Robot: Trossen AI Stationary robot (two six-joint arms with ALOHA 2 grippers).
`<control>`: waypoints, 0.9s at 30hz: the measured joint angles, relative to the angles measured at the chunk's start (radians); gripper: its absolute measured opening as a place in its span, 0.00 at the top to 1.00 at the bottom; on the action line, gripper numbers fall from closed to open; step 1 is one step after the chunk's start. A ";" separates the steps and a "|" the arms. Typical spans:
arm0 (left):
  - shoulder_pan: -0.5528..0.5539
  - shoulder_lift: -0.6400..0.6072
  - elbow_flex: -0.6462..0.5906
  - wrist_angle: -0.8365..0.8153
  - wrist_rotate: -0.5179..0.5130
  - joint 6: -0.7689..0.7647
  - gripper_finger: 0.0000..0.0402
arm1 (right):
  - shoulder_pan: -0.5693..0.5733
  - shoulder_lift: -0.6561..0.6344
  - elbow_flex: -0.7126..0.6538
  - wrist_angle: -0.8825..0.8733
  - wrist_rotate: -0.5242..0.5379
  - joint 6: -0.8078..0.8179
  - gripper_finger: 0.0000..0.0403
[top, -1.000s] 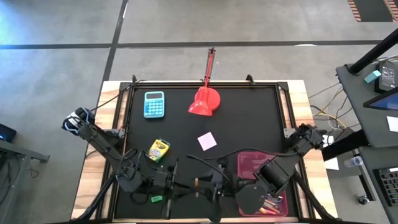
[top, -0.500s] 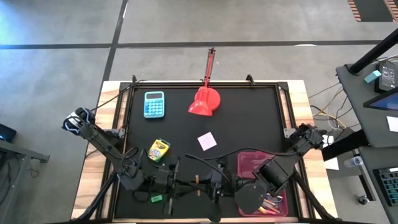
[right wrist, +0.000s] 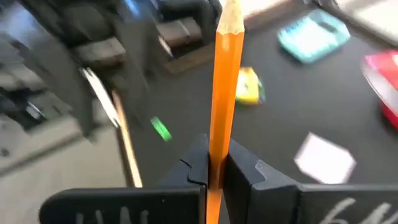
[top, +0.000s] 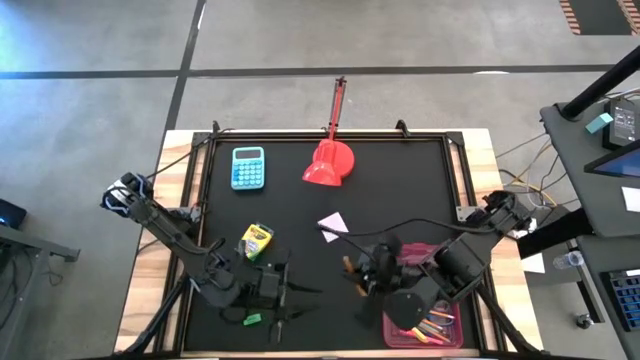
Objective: Pack school essentials
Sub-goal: Put the orange pencil into the pink supply box
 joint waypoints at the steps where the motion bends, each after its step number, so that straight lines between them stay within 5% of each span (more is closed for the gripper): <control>1: 0.001 0.000 0.000 -0.020 0.000 -0.039 0.66 | 0.001 -0.001 0.000 -0.060 -0.028 0.045 0.97; 7: 0.005 -0.001 -0.002 -0.333 0.052 -0.429 0.62 | 0.057 0.024 -0.014 -0.355 -0.210 0.272 0.97; 13: 0.004 0.003 -0.012 -0.655 0.231 -0.786 0.61 | 0.139 0.049 -0.093 -0.375 -0.344 0.380 0.97; 27: -0.028 0.011 -0.081 -0.688 0.390 -0.969 0.61 | 0.218 0.152 -0.391 -0.327 -0.538 0.458 0.97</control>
